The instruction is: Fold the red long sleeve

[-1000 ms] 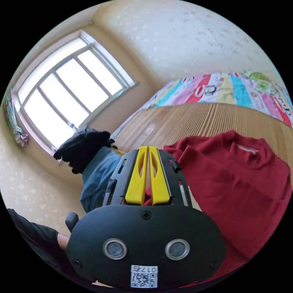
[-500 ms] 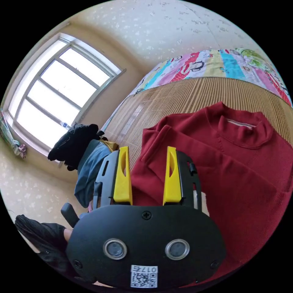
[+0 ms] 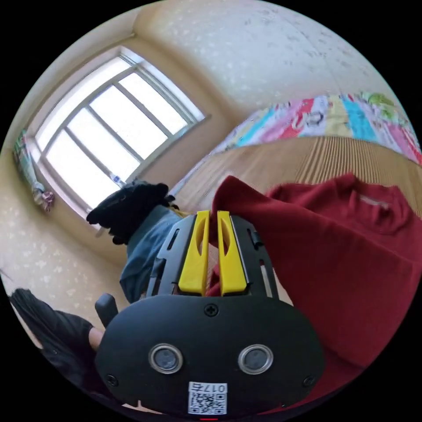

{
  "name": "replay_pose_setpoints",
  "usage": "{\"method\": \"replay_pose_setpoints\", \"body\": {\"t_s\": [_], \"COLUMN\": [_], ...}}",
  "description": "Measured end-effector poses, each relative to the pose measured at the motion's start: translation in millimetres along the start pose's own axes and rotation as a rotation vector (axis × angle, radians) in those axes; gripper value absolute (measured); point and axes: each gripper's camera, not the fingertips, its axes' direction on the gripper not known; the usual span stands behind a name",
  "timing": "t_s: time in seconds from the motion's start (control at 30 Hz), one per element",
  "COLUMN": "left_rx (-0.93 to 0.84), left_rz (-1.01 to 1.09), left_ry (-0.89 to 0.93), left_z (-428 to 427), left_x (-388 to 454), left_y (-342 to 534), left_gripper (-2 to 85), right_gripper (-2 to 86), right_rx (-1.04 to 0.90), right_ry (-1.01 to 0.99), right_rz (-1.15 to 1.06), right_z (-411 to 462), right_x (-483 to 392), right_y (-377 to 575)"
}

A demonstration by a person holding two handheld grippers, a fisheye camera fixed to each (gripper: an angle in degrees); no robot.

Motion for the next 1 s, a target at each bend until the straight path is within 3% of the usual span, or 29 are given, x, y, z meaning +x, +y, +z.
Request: {"method": "replay_pose_setpoints", "body": {"t_s": [0.07,0.2,0.4,0.53,0.67,0.83,1.0], "left_rx": [0.000,0.000,-0.001,-0.009,-0.049,0.052,-0.122], "left_rz": [-0.002,-0.009,-0.006,-0.012,-0.028,-0.023,-0.127], "left_ry": [0.002,0.019,0.011,0.012,0.064,0.071,0.172], "left_z": [-1.6,-5.2,-11.8,-19.8,-43.2,-153.5,-187.0], "left_x": [0.8,0.2,3.9,5.2,2.3,-10.9,-37.3], "left_y": [-0.4,-1.5,-4.4,-9.0,-15.8,39.4,104.3], "left_gripper": [-0.8,-0.8,-0.7,-0.1,1.2,9.0,13.8], "right_gripper": [5.0,2.8,2.2,1.7,1.9,5.1,12.6], "right_rx": [-0.179,-0.043,-0.002,-0.093,-0.191,-0.284,-0.255], "right_ry": [0.007,-0.018,0.346,0.536,0.436,0.446,0.466], "right_rz": [0.121,0.071,0.152,0.490,0.672,0.787,0.815], "right_z": [25.2,-33.9,-175.3,-253.1,-316.4,-375.2,-407.4], "right_x": [30.3,29.8,-2.9,5.8,7.7,0.8,-4.0], "right_y": [6.0,36.2,148.4,247.3,298.2,320.6,328.2]}}
